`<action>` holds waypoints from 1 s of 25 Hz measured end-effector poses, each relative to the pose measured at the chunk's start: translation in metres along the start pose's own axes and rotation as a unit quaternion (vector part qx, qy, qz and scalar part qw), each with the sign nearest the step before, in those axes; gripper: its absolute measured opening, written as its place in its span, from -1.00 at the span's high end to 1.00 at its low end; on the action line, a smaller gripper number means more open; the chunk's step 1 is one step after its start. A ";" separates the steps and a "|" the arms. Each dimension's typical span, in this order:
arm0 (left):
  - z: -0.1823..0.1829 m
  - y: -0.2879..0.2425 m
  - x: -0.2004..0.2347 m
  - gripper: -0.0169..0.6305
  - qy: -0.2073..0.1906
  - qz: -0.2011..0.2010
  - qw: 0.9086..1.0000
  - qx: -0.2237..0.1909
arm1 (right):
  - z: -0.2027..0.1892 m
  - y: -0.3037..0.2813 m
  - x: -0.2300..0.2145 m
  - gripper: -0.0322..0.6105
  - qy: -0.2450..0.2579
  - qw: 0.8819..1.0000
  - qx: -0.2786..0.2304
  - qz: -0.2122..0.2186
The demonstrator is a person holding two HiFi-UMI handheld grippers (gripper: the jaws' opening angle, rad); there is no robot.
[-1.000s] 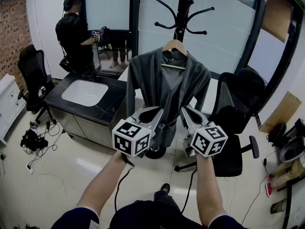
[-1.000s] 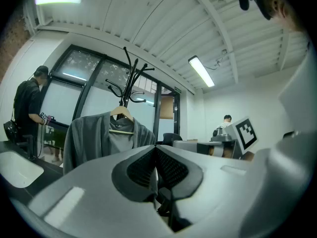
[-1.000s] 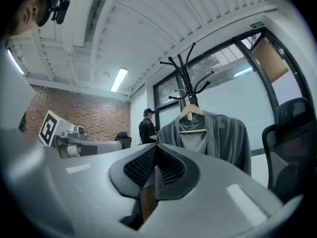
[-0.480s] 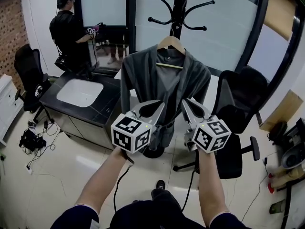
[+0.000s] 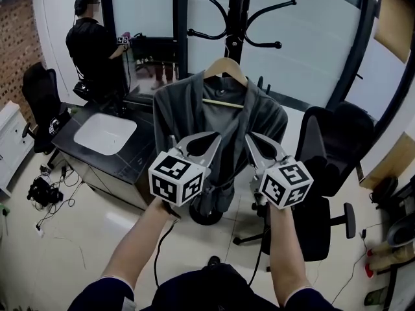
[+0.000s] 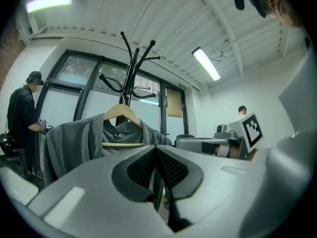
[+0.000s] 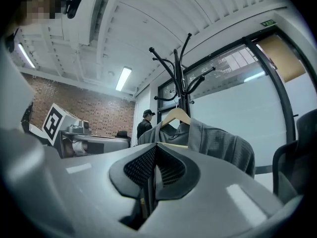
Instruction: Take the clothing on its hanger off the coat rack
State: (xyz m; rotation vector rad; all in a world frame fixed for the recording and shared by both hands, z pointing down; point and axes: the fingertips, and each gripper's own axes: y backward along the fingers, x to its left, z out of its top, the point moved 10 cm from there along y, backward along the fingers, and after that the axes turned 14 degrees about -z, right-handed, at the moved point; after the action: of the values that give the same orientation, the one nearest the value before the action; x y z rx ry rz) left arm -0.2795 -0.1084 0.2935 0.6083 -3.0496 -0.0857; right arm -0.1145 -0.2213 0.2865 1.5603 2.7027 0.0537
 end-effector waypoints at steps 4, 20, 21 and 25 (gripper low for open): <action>0.004 -0.020 0.007 0.91 -0.005 0.018 1.000 -0.003 | 0.003 -0.012 -0.017 0.89 0.016 1.000 -0.001 0.020; 0.018 -0.028 0.043 0.91 -0.047 0.052 0.997 0.017 | 0.012 -0.042 -0.030 0.89 0.035 0.999 -0.009 0.021; 0.018 -0.026 0.047 0.91 -0.047 0.052 0.997 0.017 | 0.013 -0.044 -0.028 0.89 0.035 0.999 -0.009 0.019; 0.021 -0.020 0.061 0.91 -0.050 0.052 0.997 0.019 | 0.014 -0.049 -0.021 0.89 0.036 0.999 -0.011 0.012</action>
State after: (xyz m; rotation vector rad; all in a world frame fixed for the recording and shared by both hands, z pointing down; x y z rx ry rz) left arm -0.3291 -0.1498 0.2726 0.4597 -3.1798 -0.0586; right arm -0.1458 -0.2638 0.2709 1.6154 2.7280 0.1425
